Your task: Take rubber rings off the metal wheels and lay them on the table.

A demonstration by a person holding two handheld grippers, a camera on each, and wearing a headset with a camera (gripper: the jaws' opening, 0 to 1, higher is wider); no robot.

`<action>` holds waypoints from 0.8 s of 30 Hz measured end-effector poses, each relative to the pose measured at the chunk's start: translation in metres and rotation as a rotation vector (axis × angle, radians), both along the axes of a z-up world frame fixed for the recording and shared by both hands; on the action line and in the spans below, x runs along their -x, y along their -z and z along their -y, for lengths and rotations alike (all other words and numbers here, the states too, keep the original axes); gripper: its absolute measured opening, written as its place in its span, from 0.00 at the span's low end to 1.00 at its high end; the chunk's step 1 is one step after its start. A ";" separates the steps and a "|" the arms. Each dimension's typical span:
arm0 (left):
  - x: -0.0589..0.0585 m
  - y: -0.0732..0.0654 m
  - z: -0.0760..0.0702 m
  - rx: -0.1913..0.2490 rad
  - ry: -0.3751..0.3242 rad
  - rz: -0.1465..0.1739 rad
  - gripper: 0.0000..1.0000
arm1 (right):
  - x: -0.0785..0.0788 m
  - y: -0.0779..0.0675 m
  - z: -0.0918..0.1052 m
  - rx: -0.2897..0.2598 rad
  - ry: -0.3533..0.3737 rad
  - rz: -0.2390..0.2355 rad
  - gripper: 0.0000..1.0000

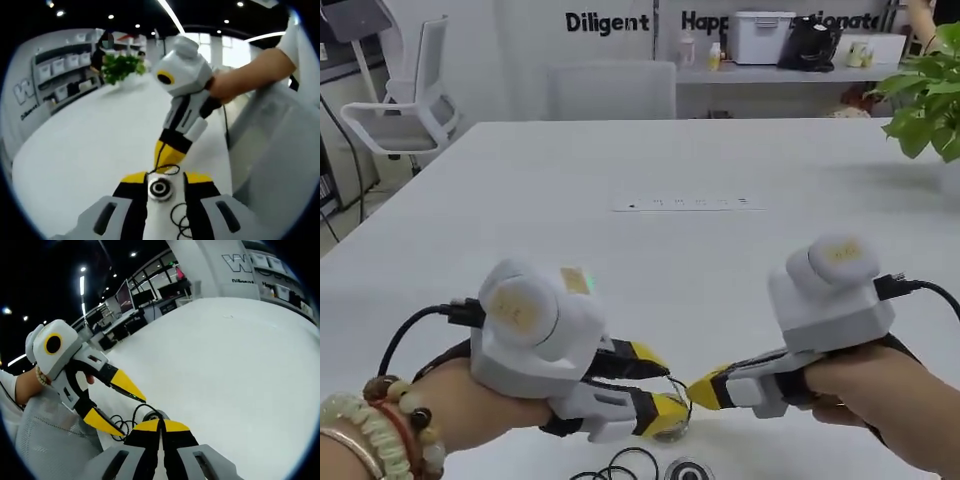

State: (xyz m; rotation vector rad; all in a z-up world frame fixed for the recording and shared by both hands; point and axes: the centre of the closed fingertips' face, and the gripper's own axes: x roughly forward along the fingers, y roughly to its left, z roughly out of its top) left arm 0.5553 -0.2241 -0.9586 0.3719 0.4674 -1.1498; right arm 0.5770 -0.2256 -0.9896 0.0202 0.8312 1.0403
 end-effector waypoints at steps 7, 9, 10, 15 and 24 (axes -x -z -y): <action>0.004 -0.024 -0.016 -0.031 0.022 0.036 0.36 | 0.002 -0.009 -0.007 -0.039 -0.004 -0.007 0.00; 0.005 -0.031 -0.021 -0.026 0.015 0.045 0.37 | 0.004 -0.011 -0.009 -0.051 -0.006 -0.013 0.00; 0.008 -0.036 -0.025 -0.022 0.013 0.053 0.38 | 0.004 -0.012 -0.010 -0.060 -0.008 -0.018 0.00; 0.017 -0.047 -0.050 -0.038 -0.018 0.075 0.42 | 0.012 -0.020 -0.019 -0.115 -0.035 -0.028 0.00; 0.033 -0.058 -0.102 -0.033 -0.143 0.097 0.53 | 0.029 -0.017 -0.033 -0.083 -0.122 -0.014 0.00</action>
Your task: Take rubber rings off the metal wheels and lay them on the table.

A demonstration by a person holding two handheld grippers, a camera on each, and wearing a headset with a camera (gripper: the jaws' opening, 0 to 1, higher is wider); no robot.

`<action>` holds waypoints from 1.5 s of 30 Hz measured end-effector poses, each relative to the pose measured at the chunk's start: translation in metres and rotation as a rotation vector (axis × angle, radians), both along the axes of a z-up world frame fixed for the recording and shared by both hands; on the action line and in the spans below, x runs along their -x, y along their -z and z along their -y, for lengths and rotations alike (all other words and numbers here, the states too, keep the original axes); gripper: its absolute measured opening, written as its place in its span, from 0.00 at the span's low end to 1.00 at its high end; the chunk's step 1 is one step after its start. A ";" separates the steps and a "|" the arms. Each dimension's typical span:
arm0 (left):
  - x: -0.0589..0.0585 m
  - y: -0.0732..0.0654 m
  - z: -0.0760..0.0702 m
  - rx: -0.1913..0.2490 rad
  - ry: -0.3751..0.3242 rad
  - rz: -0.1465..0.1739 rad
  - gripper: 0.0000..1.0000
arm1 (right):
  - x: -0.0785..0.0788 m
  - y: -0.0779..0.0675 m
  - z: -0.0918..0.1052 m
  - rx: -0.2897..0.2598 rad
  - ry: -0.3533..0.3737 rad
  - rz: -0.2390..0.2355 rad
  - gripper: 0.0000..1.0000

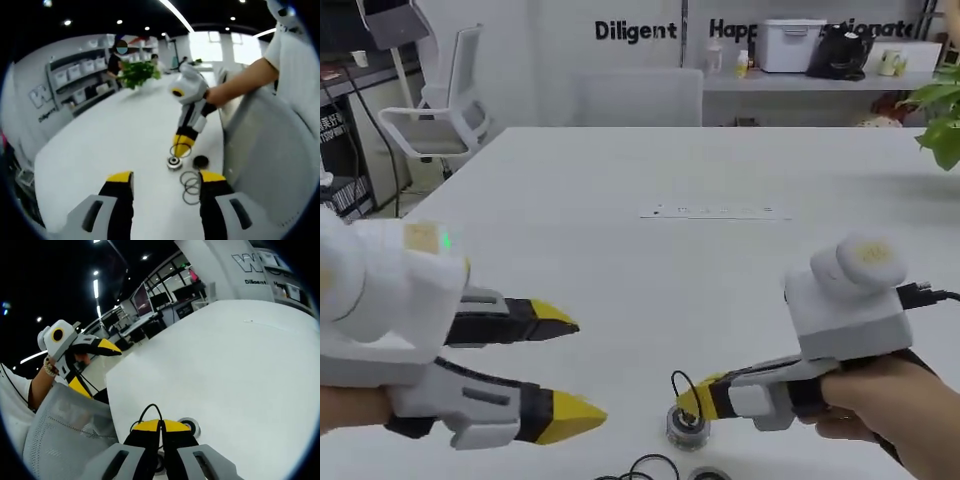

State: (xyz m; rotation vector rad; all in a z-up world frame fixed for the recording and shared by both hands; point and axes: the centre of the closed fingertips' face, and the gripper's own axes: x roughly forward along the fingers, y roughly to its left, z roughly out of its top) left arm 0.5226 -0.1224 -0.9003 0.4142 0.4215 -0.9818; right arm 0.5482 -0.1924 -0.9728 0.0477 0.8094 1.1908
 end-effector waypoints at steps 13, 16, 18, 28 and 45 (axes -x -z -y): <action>0.025 0.014 -0.040 0.069 -0.162 -0.046 0.61 | 0.018 0.016 -0.012 0.087 -0.095 0.047 0.00; 0.031 0.017 -0.040 0.083 -0.173 -0.060 0.62 | 0.021 0.019 -0.015 0.101 -0.104 0.058 0.00; 0.034 0.020 -0.039 0.089 -0.179 -0.066 0.62 | 0.023 0.021 -0.017 0.116 -0.116 0.068 0.00; 0.038 0.030 -0.035 0.101 -0.196 -0.092 0.62 | 0.026 0.026 -0.020 0.139 -0.135 0.078 0.01; 0.039 0.034 -0.036 0.138 -0.229 -0.122 0.62 | 0.019 0.003 -0.013 0.089 -0.109 0.099 0.21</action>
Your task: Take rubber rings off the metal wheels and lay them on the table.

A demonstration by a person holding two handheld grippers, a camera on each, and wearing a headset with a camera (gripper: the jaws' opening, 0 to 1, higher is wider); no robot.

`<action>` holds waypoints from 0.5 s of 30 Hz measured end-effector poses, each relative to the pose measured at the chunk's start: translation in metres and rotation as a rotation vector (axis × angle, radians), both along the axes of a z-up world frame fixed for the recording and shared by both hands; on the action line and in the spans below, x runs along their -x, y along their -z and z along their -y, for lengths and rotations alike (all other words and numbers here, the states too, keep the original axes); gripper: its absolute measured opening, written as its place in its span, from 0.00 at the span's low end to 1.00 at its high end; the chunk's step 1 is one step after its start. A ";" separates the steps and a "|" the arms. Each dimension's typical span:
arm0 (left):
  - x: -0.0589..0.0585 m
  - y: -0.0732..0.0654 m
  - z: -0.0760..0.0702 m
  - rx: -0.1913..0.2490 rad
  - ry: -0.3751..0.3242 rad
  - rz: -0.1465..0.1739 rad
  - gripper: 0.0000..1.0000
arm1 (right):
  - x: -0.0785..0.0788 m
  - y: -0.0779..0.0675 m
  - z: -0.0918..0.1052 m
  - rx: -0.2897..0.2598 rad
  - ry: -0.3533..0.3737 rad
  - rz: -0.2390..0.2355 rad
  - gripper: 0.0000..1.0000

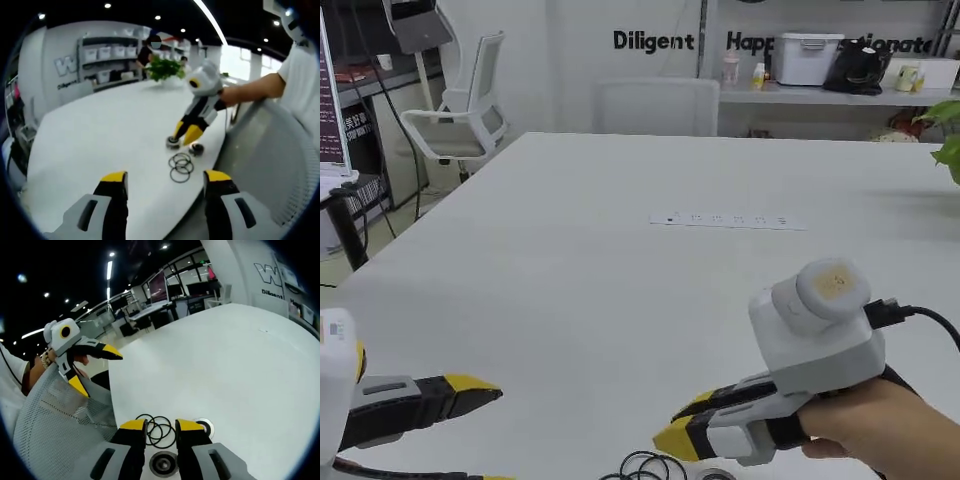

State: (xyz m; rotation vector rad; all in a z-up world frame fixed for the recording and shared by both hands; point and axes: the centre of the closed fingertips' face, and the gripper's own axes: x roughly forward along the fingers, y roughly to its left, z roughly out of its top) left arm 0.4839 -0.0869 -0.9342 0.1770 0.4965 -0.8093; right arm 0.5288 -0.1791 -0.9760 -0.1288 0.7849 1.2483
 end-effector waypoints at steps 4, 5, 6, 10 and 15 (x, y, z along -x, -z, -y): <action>0.000 -0.002 0.002 0.023 -0.008 -0.004 0.64 | 0.001 -0.005 0.003 0.007 -0.017 0.044 0.27; 0.000 -0.002 0.002 0.025 -0.010 -0.005 0.64 | 0.003 -0.005 0.004 0.017 -0.031 0.059 0.30; 0.000 -0.002 0.001 0.023 -0.014 -0.004 0.64 | 0.005 -0.005 0.004 0.022 -0.041 0.068 0.33; 0.000 -0.005 0.002 0.028 -0.017 0.008 0.66 | 0.014 -0.007 0.005 0.039 -0.081 0.094 0.48; 0.000 -0.008 0.004 0.057 -0.017 0.010 0.72 | 0.028 -0.017 0.011 0.050 -0.138 0.155 0.63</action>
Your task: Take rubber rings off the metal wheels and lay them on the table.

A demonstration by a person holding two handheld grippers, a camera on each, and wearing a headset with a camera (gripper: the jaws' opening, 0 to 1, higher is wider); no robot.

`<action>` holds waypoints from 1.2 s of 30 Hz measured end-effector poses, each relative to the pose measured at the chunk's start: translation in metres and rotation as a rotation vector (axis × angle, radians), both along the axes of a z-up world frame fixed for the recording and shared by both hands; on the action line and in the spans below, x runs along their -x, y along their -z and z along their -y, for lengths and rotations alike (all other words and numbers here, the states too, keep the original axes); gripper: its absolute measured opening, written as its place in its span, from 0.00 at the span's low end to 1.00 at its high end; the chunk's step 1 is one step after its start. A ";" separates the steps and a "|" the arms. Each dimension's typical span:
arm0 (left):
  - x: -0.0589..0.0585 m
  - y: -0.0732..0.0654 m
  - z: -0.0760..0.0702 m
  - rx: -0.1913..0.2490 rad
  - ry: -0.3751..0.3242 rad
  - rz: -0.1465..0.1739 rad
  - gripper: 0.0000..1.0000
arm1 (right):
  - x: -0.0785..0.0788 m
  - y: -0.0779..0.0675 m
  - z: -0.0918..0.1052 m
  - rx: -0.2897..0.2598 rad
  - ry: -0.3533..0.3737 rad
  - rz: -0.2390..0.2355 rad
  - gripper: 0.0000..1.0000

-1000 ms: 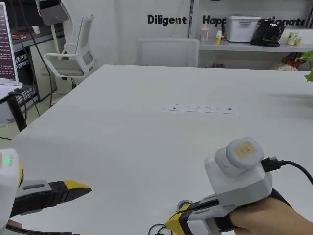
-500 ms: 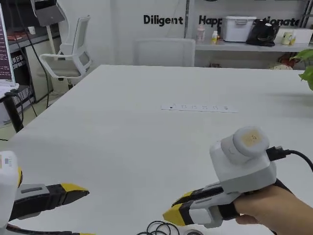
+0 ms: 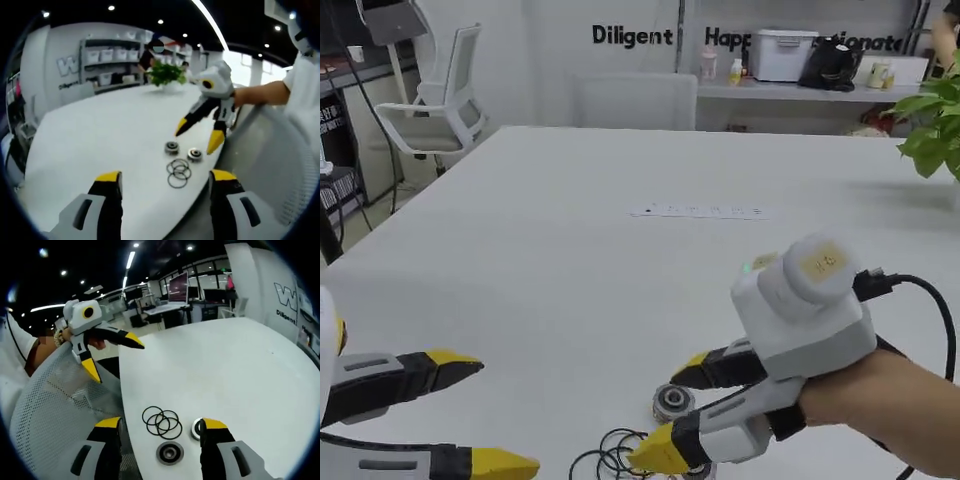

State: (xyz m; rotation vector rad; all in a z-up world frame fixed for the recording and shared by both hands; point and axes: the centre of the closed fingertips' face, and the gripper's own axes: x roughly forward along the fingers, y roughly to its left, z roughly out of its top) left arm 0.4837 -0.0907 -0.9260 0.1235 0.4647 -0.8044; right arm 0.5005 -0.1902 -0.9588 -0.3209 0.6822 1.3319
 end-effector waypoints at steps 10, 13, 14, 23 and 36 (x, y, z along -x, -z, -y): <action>0.002 0.002 -0.004 -0.001 -0.021 -0.018 0.76 | 0.017 -0.019 0.030 -0.029 -0.003 0.033 0.78; 0.003 0.004 -0.005 -0.009 -0.029 -0.023 0.77 | 0.019 -0.019 0.045 -0.032 0.017 0.028 0.81; 0.003 0.004 -0.006 -0.010 -0.033 -0.023 0.77 | 0.019 -0.018 0.048 -0.032 0.024 0.029 0.82; 0.005 0.005 -0.010 0.001 -0.068 -0.044 0.84 | 0.014 -0.017 0.090 -0.087 0.204 -0.011 0.84; 0.006 0.008 -0.015 0.009 -0.133 -0.071 0.86 | 0.023 0.003 0.117 -0.059 0.334 -0.083 0.90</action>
